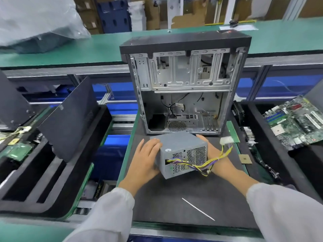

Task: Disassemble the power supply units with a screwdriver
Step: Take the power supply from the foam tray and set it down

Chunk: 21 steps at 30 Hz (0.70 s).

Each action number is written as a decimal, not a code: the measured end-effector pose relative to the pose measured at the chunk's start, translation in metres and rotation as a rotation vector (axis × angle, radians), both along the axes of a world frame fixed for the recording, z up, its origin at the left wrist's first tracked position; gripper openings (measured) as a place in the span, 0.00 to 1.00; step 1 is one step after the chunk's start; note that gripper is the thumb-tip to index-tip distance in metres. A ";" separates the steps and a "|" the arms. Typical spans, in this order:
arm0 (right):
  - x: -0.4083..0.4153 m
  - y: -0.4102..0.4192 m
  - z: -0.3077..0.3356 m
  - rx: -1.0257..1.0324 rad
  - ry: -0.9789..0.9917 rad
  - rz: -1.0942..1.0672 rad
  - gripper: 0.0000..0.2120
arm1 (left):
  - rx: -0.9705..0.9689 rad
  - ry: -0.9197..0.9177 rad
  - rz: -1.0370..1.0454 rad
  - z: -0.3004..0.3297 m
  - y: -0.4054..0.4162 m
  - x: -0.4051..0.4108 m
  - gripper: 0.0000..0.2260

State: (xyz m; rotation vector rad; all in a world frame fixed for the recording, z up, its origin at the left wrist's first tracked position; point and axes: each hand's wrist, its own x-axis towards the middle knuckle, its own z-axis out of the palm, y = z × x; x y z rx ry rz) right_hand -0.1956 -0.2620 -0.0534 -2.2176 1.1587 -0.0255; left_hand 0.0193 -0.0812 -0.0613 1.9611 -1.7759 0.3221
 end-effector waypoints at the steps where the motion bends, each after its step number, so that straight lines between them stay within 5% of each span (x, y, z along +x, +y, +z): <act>1: 0.000 0.000 -0.001 0.021 -0.044 0.061 0.09 | -0.004 -0.008 0.009 -0.001 0.003 0.000 0.39; 5: -0.007 0.016 -0.002 0.136 -0.309 -0.019 0.17 | -0.062 0.034 0.021 -0.010 0.011 -0.010 0.39; 7: -0.012 0.037 -0.003 0.288 -0.334 -0.065 0.28 | -0.103 -0.027 0.040 -0.011 0.010 -0.017 0.38; 10: -0.016 0.068 0.011 0.759 -0.400 -0.093 0.45 | -0.096 -0.150 0.060 -0.006 0.002 -0.036 0.39; 13: -0.011 0.076 0.028 1.233 -0.703 -0.219 0.40 | -0.091 -0.190 0.105 0.002 -0.009 -0.056 0.41; 16: 0.002 0.066 0.041 1.282 -0.798 -0.445 0.28 | -0.066 -0.266 0.108 0.009 -0.021 -0.077 0.41; 19: 0.017 0.056 0.040 1.206 -0.740 -0.661 0.29 | 0.004 -0.314 0.059 0.017 -0.028 -0.094 0.39; 21: 0.018 0.050 0.031 1.096 -0.728 -0.739 0.30 | -0.019 -0.174 -0.048 0.024 -0.027 -0.091 0.33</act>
